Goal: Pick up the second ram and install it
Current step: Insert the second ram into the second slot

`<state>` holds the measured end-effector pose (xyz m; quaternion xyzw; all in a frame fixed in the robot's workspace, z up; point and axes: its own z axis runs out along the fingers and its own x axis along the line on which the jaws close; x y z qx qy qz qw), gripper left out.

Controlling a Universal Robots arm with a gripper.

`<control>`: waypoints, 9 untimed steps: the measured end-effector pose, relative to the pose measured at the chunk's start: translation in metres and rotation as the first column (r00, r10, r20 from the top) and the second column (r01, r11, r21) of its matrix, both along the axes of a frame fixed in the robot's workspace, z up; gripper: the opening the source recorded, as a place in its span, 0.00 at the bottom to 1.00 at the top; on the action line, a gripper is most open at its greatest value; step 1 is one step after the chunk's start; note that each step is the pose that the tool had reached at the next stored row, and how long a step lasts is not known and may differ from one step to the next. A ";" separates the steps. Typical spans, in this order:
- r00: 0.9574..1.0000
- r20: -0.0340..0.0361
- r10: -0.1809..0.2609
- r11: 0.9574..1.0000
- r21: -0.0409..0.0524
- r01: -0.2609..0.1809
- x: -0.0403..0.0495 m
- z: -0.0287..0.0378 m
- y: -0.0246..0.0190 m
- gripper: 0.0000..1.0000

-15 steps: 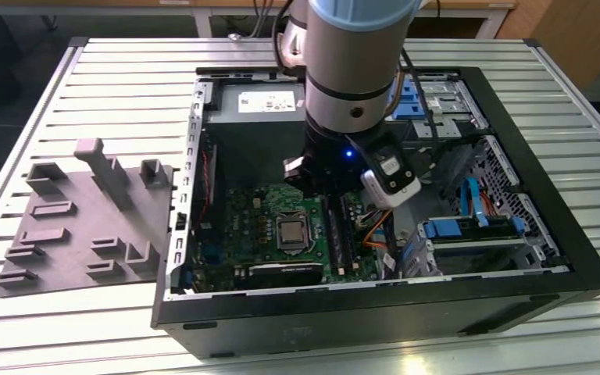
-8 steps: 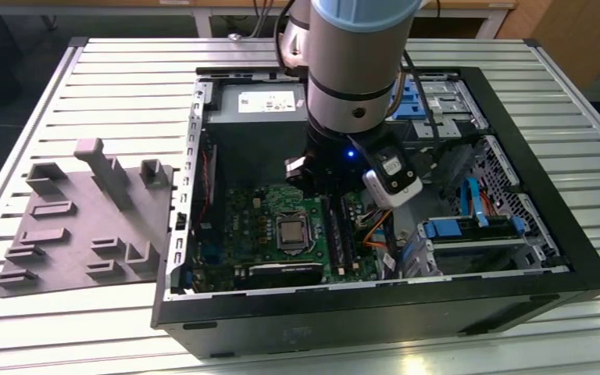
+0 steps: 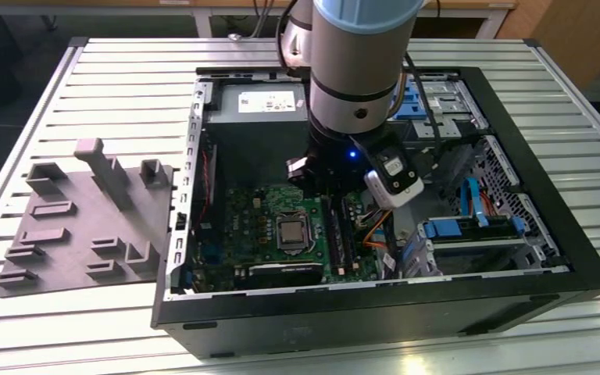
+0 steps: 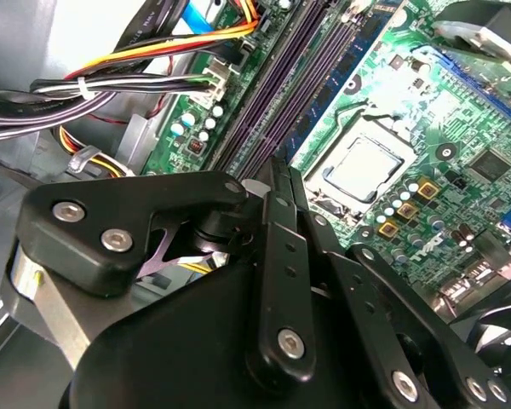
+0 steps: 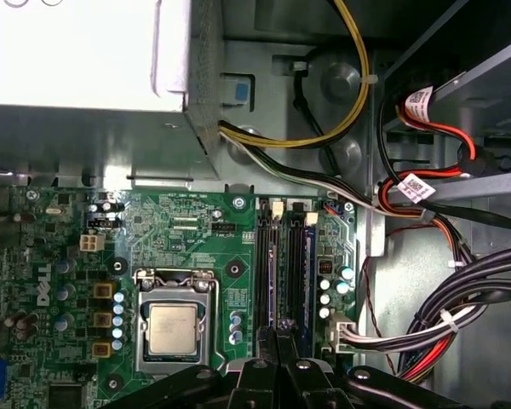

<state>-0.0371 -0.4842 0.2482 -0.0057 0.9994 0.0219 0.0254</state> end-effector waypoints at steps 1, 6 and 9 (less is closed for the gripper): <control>1.000 0.000 -0.001 1.000 0.000 0.001 0.0001 -0.0003 0.0001 0.12; 1.000 0.000 -0.009 1.000 0.000 0.009 0.0005 -0.0017 0.0003 0.12; 1.000 0.000 -0.015 1.000 0.000 0.015 0.0006 -0.0025 0.0005 0.12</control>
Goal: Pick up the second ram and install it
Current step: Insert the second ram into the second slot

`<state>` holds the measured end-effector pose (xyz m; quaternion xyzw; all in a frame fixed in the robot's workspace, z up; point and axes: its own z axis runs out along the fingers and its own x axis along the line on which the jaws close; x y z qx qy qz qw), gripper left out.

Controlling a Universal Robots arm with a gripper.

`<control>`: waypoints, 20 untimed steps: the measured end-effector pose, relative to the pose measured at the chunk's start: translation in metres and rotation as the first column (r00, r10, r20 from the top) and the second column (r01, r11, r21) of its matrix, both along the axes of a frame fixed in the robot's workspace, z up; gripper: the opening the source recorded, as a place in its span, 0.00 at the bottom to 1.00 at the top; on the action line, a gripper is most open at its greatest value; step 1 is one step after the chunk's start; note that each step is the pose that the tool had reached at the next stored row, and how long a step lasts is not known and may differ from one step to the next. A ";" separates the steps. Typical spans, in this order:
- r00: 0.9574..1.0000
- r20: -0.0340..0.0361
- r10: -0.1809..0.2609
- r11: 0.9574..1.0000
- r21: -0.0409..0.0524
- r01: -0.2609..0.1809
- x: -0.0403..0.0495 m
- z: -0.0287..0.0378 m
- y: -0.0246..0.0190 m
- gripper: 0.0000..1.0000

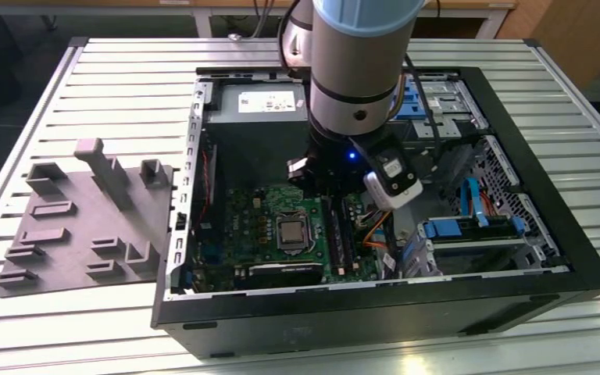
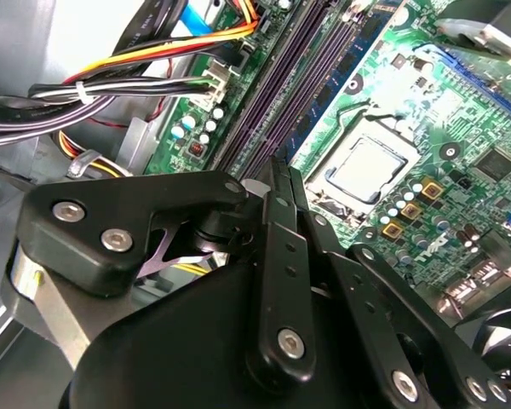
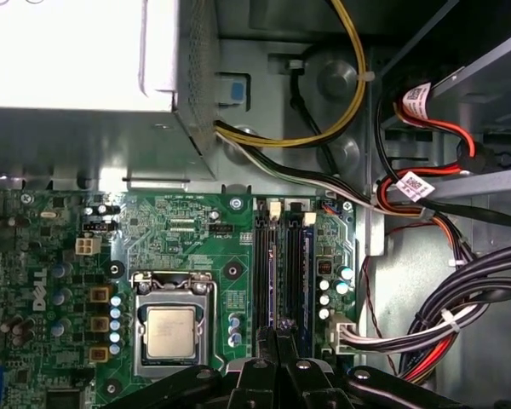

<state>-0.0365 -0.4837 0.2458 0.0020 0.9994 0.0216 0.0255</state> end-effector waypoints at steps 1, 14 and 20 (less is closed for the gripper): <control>1.000 0.000 -0.002 1.000 0.000 0.002 0.0000 -0.0003 0.0001 0.12; 1.000 0.000 -0.015 1.000 0.000 0.015 0.0005 -0.0036 0.0027 0.12; 1.000 0.000 -0.015 1.000 0.000 0.015 0.0008 -0.0049 0.0033 0.12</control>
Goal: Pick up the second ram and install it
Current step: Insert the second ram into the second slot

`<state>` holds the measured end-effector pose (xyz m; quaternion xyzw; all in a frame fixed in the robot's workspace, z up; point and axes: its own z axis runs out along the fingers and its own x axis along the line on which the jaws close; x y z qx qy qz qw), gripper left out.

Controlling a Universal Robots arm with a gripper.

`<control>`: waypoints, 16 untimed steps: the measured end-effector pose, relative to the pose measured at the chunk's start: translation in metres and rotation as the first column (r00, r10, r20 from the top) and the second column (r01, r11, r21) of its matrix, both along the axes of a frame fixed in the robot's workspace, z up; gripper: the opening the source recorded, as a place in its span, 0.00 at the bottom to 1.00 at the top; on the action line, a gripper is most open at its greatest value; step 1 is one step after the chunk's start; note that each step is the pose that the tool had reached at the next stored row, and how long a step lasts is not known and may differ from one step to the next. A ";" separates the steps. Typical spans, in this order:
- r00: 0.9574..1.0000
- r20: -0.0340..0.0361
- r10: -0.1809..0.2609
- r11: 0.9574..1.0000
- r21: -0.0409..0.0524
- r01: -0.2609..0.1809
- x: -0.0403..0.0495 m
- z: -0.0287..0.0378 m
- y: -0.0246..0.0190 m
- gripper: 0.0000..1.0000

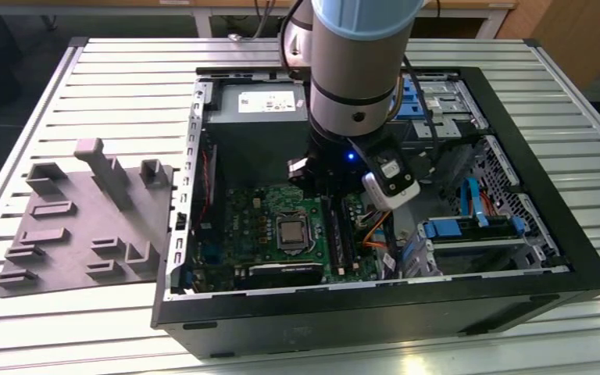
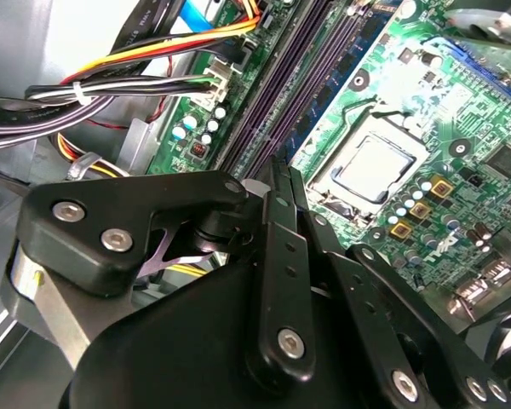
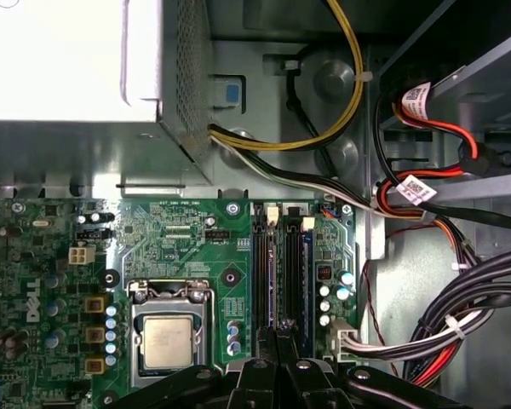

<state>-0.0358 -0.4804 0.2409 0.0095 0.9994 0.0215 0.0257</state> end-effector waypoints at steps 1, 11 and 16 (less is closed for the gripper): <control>1.000 0.000 0.000 1.000 0.000 0.000 0.0000 -0.0003 0.0001 0.12; 1.000 0.000 0.003 1.000 0.001 -0.003 0.0001 -0.0021 0.0012 0.12; 1.000 0.000 0.006 1.000 0.001 -0.006 0.0002 -0.0031 0.0013 0.12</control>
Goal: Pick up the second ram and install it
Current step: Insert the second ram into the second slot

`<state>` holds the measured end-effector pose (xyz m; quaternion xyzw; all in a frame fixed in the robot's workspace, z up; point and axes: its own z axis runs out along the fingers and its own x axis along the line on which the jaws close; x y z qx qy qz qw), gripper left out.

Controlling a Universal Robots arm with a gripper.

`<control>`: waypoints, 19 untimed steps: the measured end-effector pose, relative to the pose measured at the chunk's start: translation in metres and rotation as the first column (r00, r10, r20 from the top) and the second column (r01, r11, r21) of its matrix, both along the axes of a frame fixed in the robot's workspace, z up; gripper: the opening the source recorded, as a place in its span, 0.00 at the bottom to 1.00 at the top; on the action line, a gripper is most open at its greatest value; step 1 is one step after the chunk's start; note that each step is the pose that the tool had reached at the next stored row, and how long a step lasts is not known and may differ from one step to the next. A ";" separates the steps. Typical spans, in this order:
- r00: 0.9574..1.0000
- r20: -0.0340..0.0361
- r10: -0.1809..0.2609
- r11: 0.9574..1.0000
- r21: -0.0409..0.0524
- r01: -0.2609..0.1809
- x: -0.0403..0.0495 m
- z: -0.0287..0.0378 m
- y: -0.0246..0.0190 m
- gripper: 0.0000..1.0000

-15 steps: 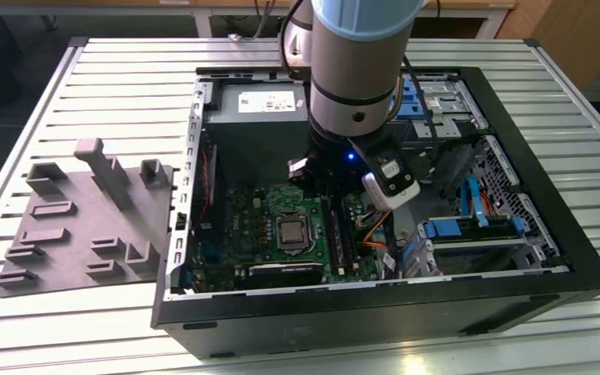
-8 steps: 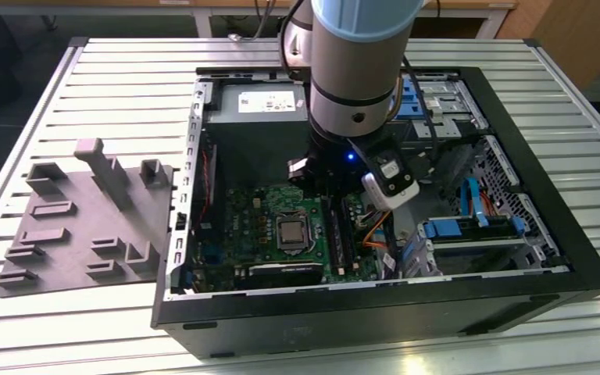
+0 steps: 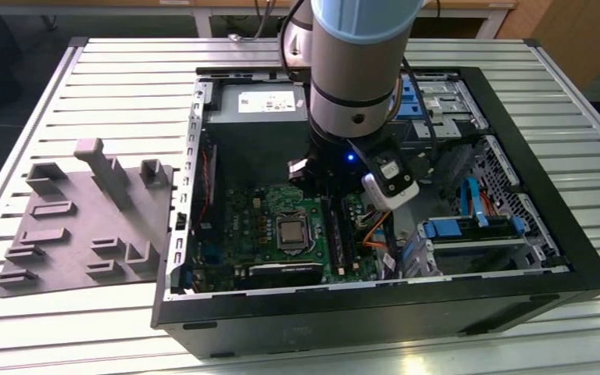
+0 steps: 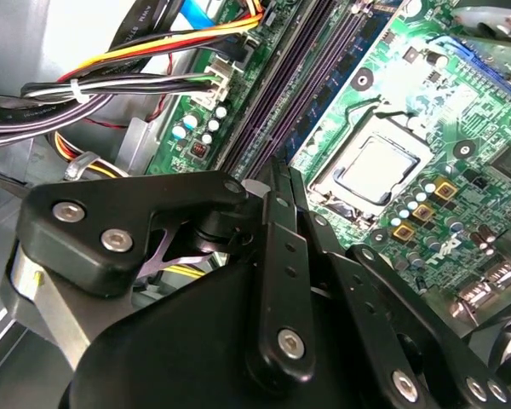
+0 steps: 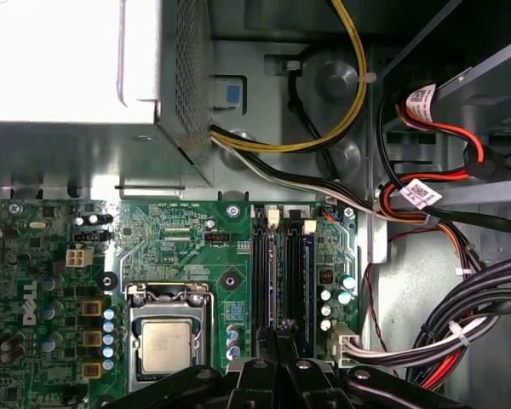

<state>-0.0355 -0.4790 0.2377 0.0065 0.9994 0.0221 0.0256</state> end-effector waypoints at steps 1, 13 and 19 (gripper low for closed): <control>1.000 0.000 0.000 1.000 0.000 0.000 0.0002 -0.0002 0.0000 0.12; 1.000 0.000 0.009 1.000 0.000 -0.009 0.0008 -0.0020 0.0006 0.12; 1.000 0.000 0.014 1.000 0.000 -0.014 0.0008 -0.0026 0.0007 0.12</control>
